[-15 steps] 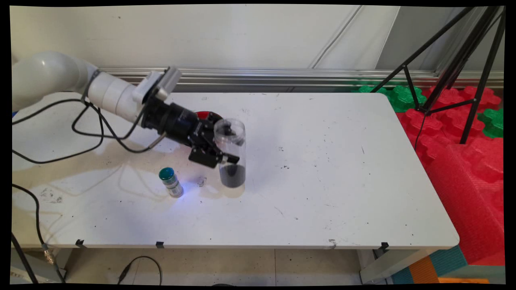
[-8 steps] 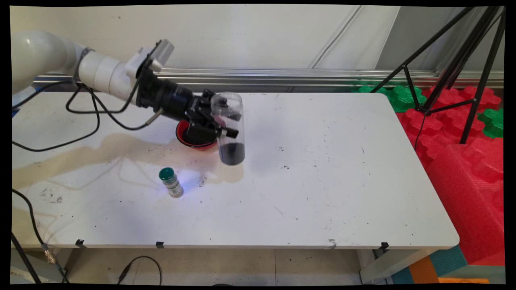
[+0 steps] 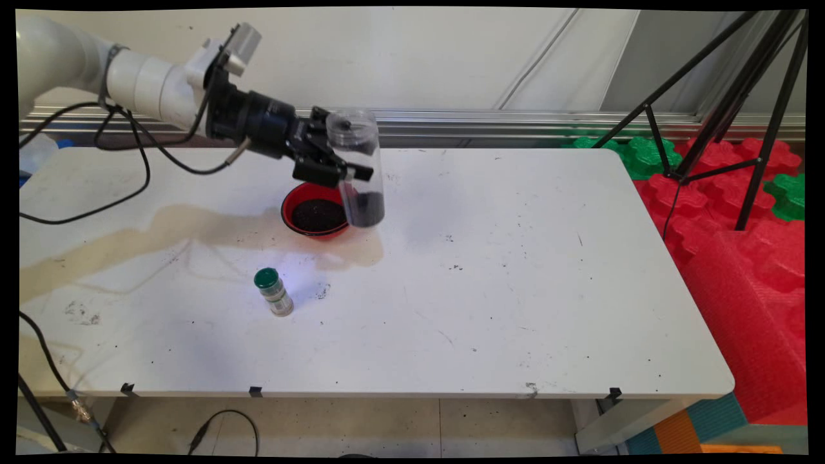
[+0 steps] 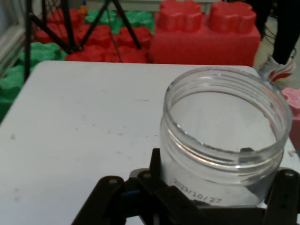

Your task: Pour the black seasoning powder in the red bowl

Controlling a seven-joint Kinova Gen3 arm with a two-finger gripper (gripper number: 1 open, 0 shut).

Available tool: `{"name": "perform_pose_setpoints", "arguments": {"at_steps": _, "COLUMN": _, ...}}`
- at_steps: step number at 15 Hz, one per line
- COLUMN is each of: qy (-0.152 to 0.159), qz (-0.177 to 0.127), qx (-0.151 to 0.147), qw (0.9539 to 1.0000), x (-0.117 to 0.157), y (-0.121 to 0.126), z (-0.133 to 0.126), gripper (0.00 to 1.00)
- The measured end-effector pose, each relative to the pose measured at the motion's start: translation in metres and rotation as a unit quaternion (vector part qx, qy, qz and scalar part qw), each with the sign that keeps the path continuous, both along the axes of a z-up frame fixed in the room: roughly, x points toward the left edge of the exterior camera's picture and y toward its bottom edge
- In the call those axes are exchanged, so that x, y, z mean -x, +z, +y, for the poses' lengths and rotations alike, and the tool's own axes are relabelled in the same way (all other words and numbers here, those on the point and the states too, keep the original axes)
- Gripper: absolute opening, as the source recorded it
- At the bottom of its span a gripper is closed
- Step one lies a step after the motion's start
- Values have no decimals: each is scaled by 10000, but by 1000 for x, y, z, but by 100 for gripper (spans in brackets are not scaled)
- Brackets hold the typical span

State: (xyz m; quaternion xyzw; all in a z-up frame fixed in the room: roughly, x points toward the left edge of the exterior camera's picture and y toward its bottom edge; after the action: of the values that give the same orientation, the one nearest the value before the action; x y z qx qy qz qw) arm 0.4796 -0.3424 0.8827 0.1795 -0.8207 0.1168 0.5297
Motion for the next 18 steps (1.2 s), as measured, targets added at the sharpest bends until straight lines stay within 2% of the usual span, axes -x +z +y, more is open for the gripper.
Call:
{"name": "perform_pose_setpoints", "arguments": {"at_steps": 9, "qy": 429, "qz": -141, "qx": 326, "qw": 9984, "x": -30, "y": 27, "z": -17, "gripper": 0}}
{"name": "perform_pose_setpoints", "arguments": {"at_steps": 18, "qy": 721, "qz": -622, "qx": 817, "qw": 9921, "x": -63, "y": 33, "z": -46, "gripper": 0}}
